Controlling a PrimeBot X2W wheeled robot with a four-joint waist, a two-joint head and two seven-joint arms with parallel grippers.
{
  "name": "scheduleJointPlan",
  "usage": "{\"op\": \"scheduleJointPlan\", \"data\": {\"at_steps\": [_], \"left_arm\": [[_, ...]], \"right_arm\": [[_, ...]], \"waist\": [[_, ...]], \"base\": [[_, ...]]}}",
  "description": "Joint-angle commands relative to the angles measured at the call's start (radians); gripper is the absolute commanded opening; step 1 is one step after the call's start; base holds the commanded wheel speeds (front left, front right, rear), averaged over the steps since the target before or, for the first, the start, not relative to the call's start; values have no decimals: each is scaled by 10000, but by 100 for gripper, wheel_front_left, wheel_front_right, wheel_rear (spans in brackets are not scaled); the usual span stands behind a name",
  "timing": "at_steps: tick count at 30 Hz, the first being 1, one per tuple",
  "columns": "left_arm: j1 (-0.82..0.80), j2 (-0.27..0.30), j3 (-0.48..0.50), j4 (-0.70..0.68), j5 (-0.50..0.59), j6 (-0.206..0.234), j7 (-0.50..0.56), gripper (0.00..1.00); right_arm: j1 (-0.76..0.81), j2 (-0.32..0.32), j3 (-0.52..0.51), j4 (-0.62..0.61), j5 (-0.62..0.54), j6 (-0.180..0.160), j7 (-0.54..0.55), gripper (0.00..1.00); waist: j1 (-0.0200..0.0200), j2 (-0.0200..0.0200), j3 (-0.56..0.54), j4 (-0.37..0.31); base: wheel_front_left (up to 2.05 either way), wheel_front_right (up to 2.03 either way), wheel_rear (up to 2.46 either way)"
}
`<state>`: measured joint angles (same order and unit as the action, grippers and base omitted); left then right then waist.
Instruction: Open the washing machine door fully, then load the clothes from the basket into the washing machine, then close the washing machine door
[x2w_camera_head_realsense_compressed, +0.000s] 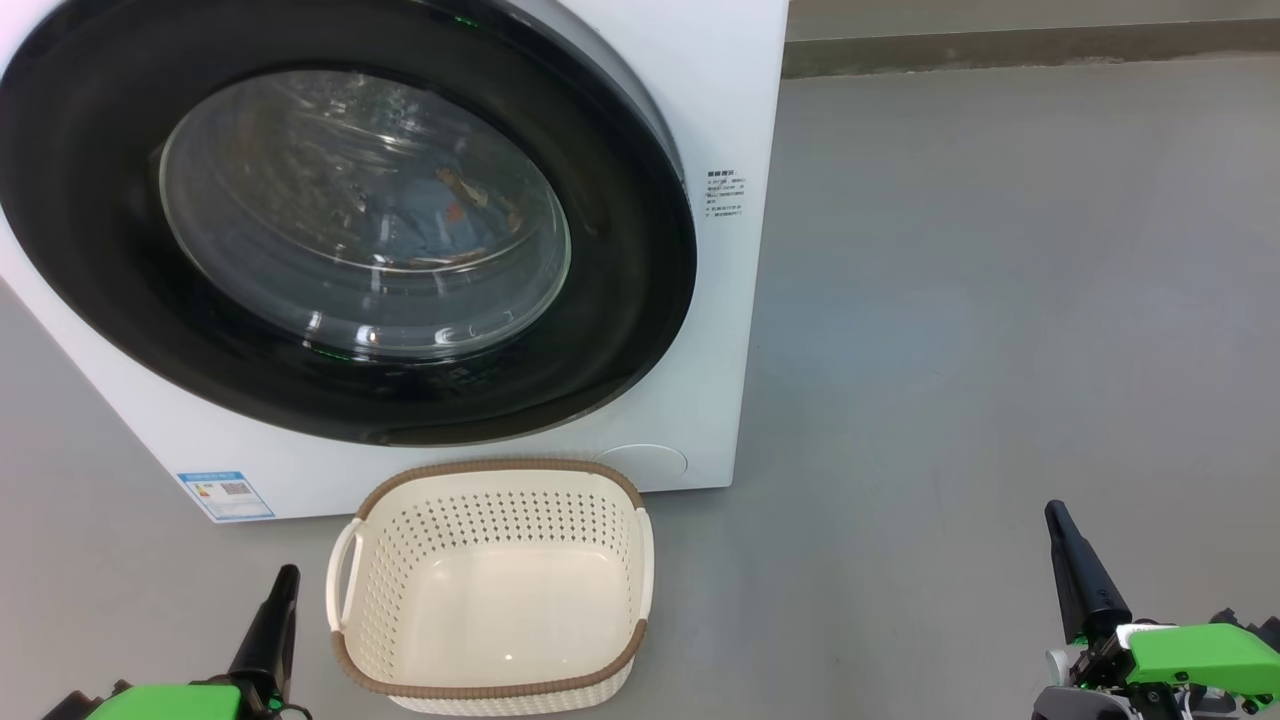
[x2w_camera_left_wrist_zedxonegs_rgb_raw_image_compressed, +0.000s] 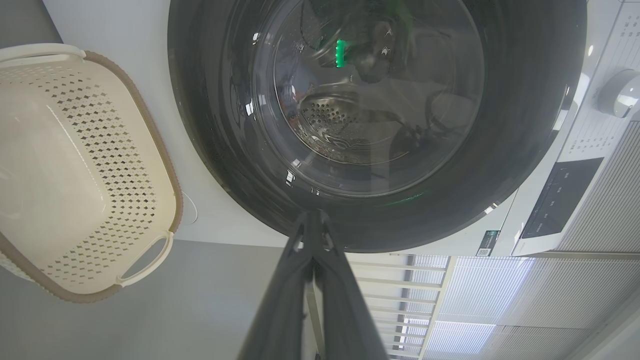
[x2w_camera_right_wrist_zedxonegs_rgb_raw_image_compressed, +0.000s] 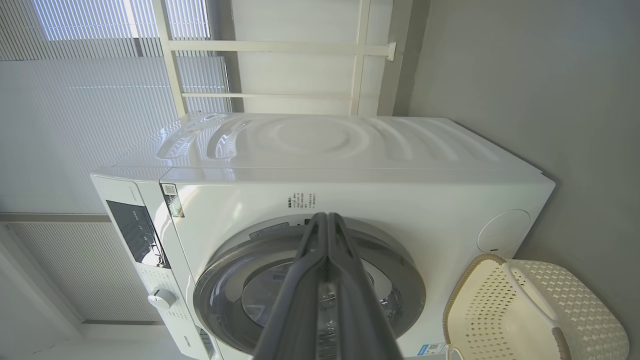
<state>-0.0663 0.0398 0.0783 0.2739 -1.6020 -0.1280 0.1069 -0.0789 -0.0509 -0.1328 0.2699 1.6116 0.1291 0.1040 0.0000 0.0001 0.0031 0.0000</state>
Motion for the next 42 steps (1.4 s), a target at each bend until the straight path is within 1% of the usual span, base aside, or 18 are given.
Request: {"op": "scheduleJointPlan", "data": {"at_steps": [1, 42], "left_arm": [[-417, 115, 350, -287, -70, -27, 59, 0], [-418, 110, 358, -287, -63, -27, 66, 0]], "right_arm": [[-288, -18, 215, -253, -10, 16, 72, 0], [-290, -6, 197, -252, -24, 16, 86, 0]], "waist": [[0, -1, 0, 0], [0, -1, 0, 0]], "base": [[0, 0, 0], [0, 0, 0]]}}
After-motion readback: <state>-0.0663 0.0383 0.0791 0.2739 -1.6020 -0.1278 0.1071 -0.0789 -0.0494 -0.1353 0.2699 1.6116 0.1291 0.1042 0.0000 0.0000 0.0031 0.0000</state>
